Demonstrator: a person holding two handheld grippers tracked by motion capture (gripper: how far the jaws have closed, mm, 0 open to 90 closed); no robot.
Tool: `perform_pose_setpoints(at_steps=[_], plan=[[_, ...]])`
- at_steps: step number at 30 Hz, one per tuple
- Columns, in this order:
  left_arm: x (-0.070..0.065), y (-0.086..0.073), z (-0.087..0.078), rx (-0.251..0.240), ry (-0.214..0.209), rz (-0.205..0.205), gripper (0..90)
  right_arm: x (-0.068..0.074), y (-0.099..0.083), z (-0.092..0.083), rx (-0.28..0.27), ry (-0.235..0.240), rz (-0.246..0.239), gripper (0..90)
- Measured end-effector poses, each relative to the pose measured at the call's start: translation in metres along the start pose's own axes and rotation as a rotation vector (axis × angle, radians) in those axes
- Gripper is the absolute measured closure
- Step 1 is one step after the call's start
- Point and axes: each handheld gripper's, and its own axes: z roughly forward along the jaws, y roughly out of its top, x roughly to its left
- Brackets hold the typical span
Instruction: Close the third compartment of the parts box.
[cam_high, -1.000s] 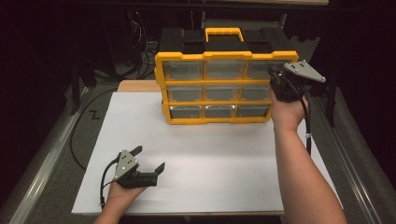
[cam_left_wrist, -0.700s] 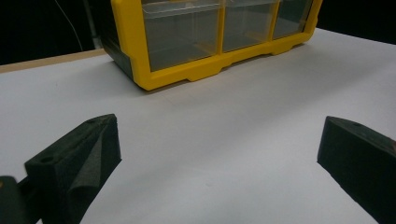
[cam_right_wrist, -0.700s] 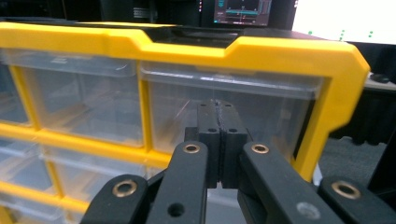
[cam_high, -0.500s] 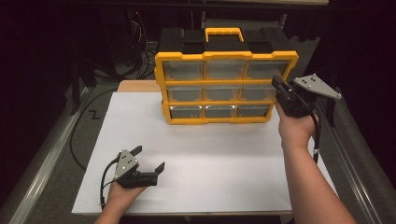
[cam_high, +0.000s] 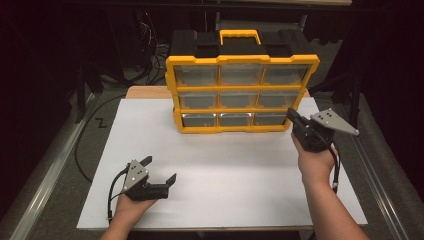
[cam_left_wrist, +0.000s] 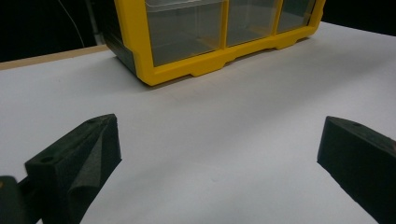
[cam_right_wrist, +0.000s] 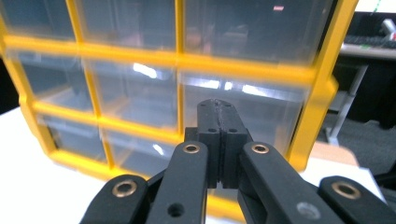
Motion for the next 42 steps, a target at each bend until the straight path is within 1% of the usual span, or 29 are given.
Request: perform_pose_setpoints(at_steps=[1,2,3,10,12,15,18,19,20,21,23,26,28,30,33,34,36,38,40,42], plan=[[0.0,0.0,0.0,0.0,0.0,0.0,0.4,0.0,0.0,0.0,0.0,0.0,0.0,90.0],[-0.001,0.0,-0.001,-0.003,0.0,0.003,0.4,0.0,-0.013,0.001,0.022,0.004,0.007,90.0],[-0.001,0.0,-0.002,-0.003,0.0,0.004,0.4,0.0,-0.02,0.001,0.03,0.007,0.017,90.0],[0.0,-0.001,0.001,0.005,0.004,0.007,0.4,-0.003,-0.065,0.002,0.09,0.013,0.046,90.0],[0.0,-0.001,0.001,0.006,0.004,0.009,0.4,-0.005,-0.077,0.0,0.11,0.012,0.056,90.0],[0.0,-0.001,0.0,0.006,0.004,0.009,0.4,-0.007,-0.092,-0.005,0.132,0.012,0.057,90.0],[0.001,0.0,-0.001,0.005,0.009,0.006,0.4,-0.008,-0.104,-0.016,0.139,0.011,0.059,90.0],[0.002,0.0,-0.002,0.004,0.014,0.015,0.4,-0.009,-0.107,-0.021,0.14,0.013,0.064,90.0],[0.003,0.001,-0.003,0.001,0.028,0.022,0.4,-0.009,-0.11,-0.027,0.14,0.02,0.069,90.0],[0.006,0.001,-0.004,-0.003,0.036,0.012,0.4,-0.009,-0.111,-0.033,0.14,0.023,0.073,90.0],[0.011,0.0,-0.006,-0.004,0.038,-0.021,0.5,-0.008,-0.115,-0.044,0.136,0.038,0.08,90.0],[0.013,-0.002,-0.005,0.003,0.043,-0.029,0.5,-0.006,-0.119,-0.052,0.134,0.046,0.068,90.0],[0.012,-0.001,-0.005,0.0,0.044,-0.034,0.5,-0.004,-0.119,-0.05,0.133,0.049,0.082,90.0],[0.011,-0.001,-0.004,0.0,0.046,-0.035,0.5,-0.002,-0.12,-0.046,0.14,0.039,0.068,86.1],[0.011,-0.002,-0.004,0.01,0.045,-0.03,0.5,-0.002,-0.122,-0.042,0.16,0.061,0.078,80.0],[0.01,-0.002,-0.005,0.009,0.046,-0.03,0.5,-0.002,-0.123,-0.041,0.168,0.072,0.078,76.5],[0.011,-0.002,-0.005,0.011,0.047,-0.031,0.5,-0.004,-0.124,-0.039,0.18,0.085,0.09,67.8],[0.011,-0.002,-0.005,0.013,0.048,-0.032,0.5,-0.006,-0.125,-0.037,0.191,0.108,0.113,57.3],[0.011,-0.003,-0.004,0.014,0.048,-0.034,0.5,-0.007,-0.127,-0.035,0.202,0.12,0.114,44.2],[0.011,-0.003,-0.005,0.014,0.045,-0.03,0.5,-0.007,-0.128,-0.033,0.202,0.108,0.093,35.3]])
